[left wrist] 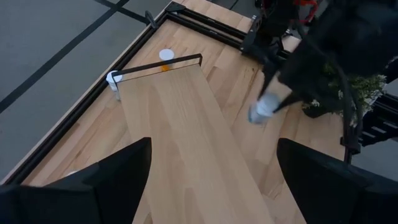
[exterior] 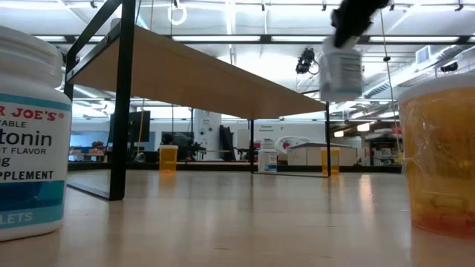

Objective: Pick and place medicine bottles onto shelf by color
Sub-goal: Put the white pill bottle on the shelf

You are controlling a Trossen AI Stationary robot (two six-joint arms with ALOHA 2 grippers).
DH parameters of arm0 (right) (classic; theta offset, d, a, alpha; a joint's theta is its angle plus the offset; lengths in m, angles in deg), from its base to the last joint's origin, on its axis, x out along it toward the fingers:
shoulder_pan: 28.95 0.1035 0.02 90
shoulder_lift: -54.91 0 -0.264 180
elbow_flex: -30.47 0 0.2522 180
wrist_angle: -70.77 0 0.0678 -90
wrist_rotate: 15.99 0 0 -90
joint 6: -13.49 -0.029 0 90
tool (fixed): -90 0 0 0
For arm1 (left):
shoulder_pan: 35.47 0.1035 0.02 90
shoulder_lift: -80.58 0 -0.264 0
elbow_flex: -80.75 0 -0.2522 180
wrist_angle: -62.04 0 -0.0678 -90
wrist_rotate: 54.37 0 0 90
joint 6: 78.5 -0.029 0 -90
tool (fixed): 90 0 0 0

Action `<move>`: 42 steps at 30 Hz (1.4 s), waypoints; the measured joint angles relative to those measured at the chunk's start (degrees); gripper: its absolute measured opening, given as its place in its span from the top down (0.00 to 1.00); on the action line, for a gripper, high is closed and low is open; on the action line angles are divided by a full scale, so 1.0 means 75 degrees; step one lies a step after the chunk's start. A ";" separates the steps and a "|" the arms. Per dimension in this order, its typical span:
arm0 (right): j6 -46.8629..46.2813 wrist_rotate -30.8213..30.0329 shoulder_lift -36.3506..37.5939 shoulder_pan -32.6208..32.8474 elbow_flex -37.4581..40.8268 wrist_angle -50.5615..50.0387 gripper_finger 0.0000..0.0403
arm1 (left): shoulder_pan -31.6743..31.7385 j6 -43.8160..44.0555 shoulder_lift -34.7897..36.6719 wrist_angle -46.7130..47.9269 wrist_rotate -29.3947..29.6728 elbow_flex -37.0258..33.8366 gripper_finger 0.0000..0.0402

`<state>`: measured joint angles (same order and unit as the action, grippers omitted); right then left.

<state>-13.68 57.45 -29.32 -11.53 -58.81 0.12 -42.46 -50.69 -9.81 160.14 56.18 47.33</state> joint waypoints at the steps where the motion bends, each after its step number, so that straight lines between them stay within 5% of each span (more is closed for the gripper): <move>1: 0.0054 -0.0038 0.0000 -0.0224 -0.0180 -0.0120 0.51 | 0.0000 -0.0024 0.0000 0.0000 -0.0002 0.0000 0.12; 9: 0.0222 0.0365 0.0003 -0.2180 -0.1353 -0.0598 0.52 | 0.0000 -0.0032 0.0000 0.0000 -0.0001 0.0000 0.12; 16: 0.0725 0.0990 0.0003 -0.3487 -0.1329 -0.0701 0.51 | 0.0000 -0.0033 0.0000 0.0000 0.0000 0.0000 0.12; 42: 0.1609 0.0933 -0.0003 -0.4073 -0.0892 -0.0058 0.50 | 0.0000 0.0026 -0.0216 -0.0006 -0.0181 -0.0009 0.12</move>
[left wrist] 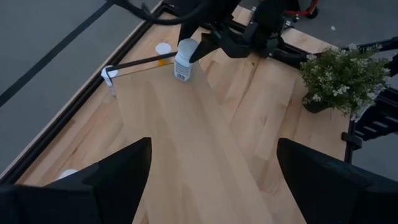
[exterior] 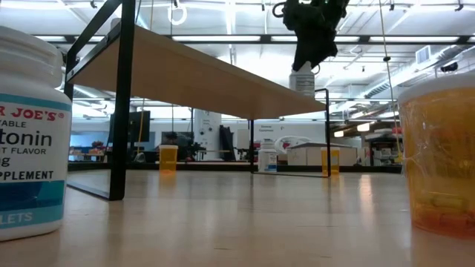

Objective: Pick and place medicine bottles onto shelf by color
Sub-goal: Put the white pill bottle on the shelf, then put the orange pill bottle on the shelf

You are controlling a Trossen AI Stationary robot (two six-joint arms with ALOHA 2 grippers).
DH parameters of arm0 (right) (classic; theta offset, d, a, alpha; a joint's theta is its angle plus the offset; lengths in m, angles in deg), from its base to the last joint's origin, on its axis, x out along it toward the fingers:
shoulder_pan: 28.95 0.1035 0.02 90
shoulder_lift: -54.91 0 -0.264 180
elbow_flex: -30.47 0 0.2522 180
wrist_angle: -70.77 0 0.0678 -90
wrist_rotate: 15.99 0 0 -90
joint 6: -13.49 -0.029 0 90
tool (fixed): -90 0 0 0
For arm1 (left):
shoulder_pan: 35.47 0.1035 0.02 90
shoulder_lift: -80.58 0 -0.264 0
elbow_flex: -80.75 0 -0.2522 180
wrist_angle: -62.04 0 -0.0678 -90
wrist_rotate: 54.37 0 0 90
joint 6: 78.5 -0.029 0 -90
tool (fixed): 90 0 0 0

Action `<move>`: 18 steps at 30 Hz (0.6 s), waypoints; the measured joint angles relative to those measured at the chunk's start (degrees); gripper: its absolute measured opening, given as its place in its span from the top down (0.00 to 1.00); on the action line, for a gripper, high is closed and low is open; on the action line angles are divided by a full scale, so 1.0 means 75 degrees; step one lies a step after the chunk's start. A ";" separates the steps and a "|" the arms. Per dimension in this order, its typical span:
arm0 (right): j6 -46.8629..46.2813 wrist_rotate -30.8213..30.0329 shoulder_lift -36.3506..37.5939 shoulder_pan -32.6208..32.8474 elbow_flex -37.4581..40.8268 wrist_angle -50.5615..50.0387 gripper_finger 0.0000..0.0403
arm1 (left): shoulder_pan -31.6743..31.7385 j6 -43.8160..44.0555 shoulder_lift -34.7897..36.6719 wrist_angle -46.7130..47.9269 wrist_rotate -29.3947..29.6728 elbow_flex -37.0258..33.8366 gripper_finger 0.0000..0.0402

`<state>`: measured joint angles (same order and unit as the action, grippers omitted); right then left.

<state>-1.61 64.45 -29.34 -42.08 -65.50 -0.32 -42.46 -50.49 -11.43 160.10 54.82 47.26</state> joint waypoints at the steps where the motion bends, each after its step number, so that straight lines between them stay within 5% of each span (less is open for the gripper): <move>1: -0.0013 0.0060 0.0005 0.0000 0.0054 0.0098 0.49 | 0.0000 -0.0003 0.0000 0.0000 -0.0058 0.0000 0.12; 18: -0.0602 0.0091 -0.0009 0.0035 -0.0595 0.0163 0.27 | -0.0112 -0.0086 0.0017 0.0765 -0.0253 0.0000 0.12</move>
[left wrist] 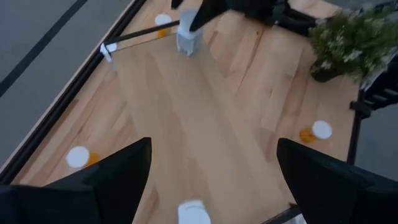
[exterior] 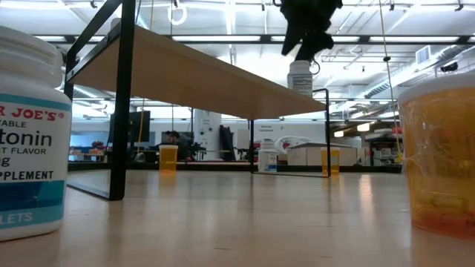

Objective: Pick and place medicine bottles onto shelf by color
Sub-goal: Put the orange pill bottle on the shelf

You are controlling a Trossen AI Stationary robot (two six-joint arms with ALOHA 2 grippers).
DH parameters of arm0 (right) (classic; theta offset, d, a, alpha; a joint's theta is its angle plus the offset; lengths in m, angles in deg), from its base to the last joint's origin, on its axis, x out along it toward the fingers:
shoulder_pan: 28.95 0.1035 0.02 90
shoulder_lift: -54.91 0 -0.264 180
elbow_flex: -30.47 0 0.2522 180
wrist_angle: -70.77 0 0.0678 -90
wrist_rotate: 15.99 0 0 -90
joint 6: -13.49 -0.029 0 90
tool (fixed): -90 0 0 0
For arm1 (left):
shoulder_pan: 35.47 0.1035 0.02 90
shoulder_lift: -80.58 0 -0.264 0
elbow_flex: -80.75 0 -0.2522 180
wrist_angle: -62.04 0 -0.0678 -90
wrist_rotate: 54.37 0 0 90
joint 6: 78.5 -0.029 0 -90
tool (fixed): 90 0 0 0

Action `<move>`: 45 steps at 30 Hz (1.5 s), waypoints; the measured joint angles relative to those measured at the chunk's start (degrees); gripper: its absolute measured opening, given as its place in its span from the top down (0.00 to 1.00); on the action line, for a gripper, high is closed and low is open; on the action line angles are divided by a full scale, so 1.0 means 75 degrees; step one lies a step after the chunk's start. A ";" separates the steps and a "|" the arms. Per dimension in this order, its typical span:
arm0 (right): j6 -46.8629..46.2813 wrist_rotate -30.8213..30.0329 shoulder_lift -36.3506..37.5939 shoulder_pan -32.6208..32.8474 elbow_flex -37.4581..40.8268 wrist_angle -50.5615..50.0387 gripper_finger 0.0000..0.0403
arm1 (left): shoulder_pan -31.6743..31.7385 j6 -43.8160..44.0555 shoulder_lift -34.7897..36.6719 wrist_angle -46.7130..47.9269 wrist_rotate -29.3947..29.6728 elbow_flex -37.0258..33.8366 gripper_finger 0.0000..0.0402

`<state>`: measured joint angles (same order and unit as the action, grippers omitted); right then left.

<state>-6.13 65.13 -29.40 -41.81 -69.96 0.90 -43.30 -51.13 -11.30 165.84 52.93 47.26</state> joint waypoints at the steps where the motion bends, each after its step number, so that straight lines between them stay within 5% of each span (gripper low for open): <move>1: -0.0042 0.0000 0.0005 0.0000 -0.0132 -0.0096 0.26 | -0.0043 0.0001 0.0000 -0.0009 0.0000 0.0002 0.12; 13: -0.1142 0.0055 0.0016 0.1550 -0.1316 -0.1391 0.23 | -0.0984 0.0528 0.0008 -0.0006 -0.0017 -0.0141 0.12; 26: -0.1013 0.0187 -0.0073 0.4274 -0.1271 -0.0813 0.23 | -0.1853 0.4707 -0.0007 -0.0015 0.0164 -0.1997 0.12; 35: 0.0101 0.0399 -0.1453 0.5475 -0.1260 0.0252 0.23 | -0.2994 0.7228 0.0000 -0.0006 0.0190 -0.2401 0.12; 45: -0.1314 0.0463 -0.2953 0.6474 -0.1259 0.0358 0.23 | -0.3749 0.7363 0.0000 -0.0005 0.0379 -0.2401 0.12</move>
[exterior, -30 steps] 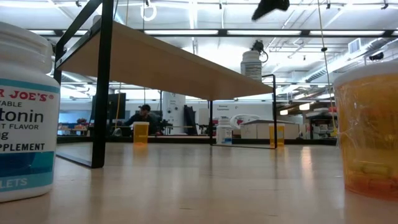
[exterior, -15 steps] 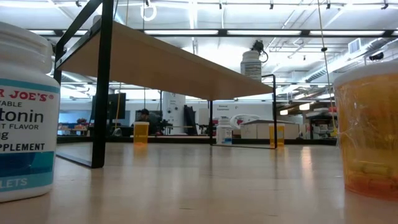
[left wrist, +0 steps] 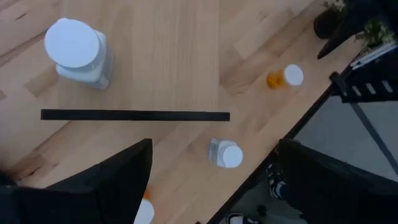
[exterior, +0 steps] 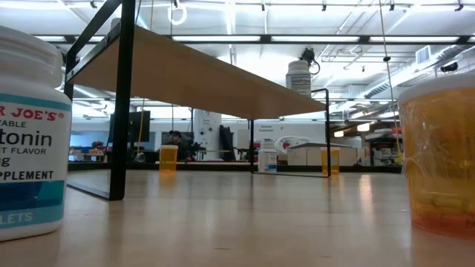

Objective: Pick and place medicine bottles onto shelf by color
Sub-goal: Put the orange pill bottle on the shelf

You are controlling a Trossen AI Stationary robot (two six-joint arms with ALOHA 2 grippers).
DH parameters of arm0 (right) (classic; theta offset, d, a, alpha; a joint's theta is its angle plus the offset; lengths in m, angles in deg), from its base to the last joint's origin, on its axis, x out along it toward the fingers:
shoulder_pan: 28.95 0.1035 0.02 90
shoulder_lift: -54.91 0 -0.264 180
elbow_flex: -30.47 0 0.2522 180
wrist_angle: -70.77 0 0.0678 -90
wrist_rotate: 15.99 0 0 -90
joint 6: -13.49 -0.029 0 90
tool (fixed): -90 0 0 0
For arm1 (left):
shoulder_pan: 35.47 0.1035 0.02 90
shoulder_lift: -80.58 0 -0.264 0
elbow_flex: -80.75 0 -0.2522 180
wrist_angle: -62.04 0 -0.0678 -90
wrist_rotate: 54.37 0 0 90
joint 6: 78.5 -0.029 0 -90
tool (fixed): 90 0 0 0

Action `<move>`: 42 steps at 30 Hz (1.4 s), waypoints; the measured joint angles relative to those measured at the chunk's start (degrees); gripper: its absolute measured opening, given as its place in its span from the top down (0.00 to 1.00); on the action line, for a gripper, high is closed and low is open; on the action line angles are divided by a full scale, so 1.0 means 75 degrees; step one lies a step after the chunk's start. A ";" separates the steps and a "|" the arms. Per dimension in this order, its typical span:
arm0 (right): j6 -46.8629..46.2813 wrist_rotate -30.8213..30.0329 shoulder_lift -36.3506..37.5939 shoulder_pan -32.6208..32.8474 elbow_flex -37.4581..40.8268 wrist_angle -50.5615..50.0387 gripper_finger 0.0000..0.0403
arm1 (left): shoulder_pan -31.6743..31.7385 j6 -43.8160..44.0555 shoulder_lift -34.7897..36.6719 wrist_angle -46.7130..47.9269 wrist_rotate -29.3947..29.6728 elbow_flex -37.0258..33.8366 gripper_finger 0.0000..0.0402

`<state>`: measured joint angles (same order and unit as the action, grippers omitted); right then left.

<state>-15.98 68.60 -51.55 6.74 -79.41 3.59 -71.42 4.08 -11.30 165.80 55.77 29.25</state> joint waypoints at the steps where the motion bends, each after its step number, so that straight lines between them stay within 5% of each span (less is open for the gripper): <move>1: -0.0229 -0.0001 -0.0156 0.0068 0.0000 0.0052 0.23 | -0.0059 -0.0007 0.0000 0.0000 0.0003 0.0000 0.12; 13: -0.2070 -0.0189 -0.1295 0.0258 0.0000 -0.0013 0.21 | -0.0932 -0.0300 0.0000 0.0003 0.0045 0.0000 0.12; 27: -0.2507 -0.0721 -0.1708 0.0238 0.0000 -0.0339 0.15 | -0.1442 -0.0304 0.0000 0.0000 0.0172 0.0000 0.12; 42: -0.3072 -0.0355 -0.1727 0.0209 0.0592 -0.0058 0.15 | -0.1495 -0.0300 0.0000 0.0000 0.0172 0.0000 0.12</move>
<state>-39.02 65.94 -64.51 8.31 -74.97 3.16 -82.63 1.83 -11.30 165.80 57.06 29.25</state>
